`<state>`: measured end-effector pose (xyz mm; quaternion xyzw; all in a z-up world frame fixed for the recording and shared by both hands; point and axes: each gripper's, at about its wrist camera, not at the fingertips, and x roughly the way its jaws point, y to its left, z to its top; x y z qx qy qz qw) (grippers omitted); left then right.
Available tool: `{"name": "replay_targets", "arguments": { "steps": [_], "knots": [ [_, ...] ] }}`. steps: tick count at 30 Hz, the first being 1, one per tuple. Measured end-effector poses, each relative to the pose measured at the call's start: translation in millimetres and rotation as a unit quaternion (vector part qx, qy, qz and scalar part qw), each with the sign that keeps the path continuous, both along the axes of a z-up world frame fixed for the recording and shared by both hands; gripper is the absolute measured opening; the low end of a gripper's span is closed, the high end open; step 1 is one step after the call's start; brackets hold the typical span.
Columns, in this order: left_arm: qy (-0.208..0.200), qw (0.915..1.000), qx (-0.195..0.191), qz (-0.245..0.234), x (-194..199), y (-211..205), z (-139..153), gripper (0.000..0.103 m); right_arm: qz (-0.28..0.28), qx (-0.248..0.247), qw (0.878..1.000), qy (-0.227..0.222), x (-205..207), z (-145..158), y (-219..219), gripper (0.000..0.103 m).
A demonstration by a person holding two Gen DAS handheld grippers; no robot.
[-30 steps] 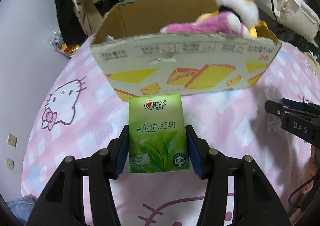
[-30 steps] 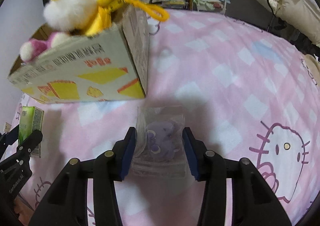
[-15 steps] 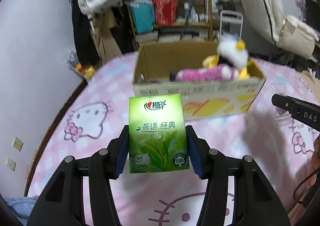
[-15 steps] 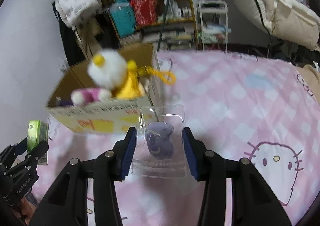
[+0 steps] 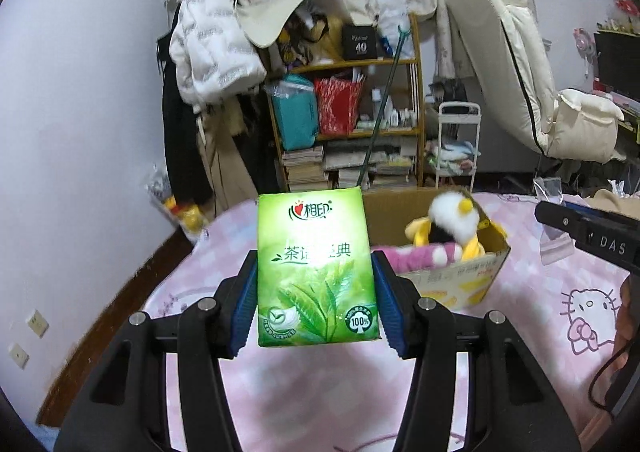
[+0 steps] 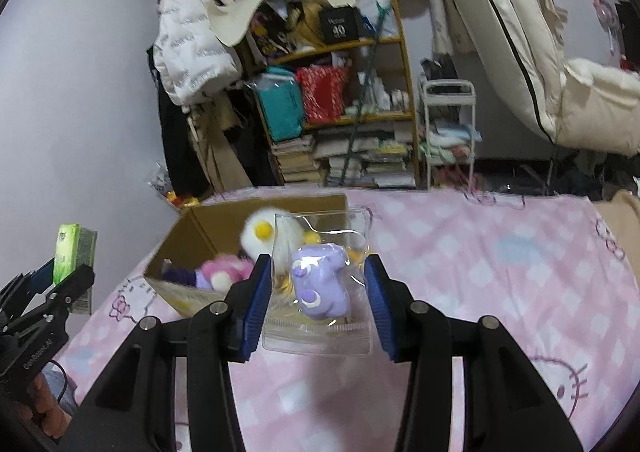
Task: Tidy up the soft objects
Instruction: 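Grasp and lift the green tissue pack with the left tool while the right tool lifts the bagged toy, then open the left tool over the box while the right tool releases the bagged toy inside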
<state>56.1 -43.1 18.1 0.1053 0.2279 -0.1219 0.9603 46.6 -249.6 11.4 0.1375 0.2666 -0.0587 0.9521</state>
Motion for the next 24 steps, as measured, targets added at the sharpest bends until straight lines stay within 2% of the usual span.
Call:
{"name": "replay_targets", "arguments": {
  "steps": [7, 10, 14, 20, 24],
  "knots": [
    [-0.024, 0.9994, 0.002, -0.023, 33.5, -17.3, 14.6, 0.053, 0.033, -0.022, 0.999, -0.023, 39.0, 24.4, 6.8, 0.049],
    [-0.039, 0.9978, -0.007, -0.053, 44.4, -24.8, 18.9, 0.053, 0.046, -0.04, 0.998, -0.025, 60.0, 27.7, 11.1, 0.049],
    [-0.05, 0.9972, -0.005, -0.055, 60.3, -35.3, 14.9, 0.053, 0.048, -0.039, 0.997, -0.042, 76.8, 26.0, 13.8, 0.049],
    [-0.019, 0.9986, -0.02, -0.046, 87.0, -41.6, -5.0, 0.053, 0.055, 0.002, 0.997, -0.051, 91.2, 13.6, 11.9, 0.05],
    [-0.001, 0.9992, -0.012, -0.039, 101.4, -46.0, -19.0, 0.053, 0.07, -0.001, 0.997, -0.037, 109.6, 9.2, 13.4, 0.05]
  ]
}}
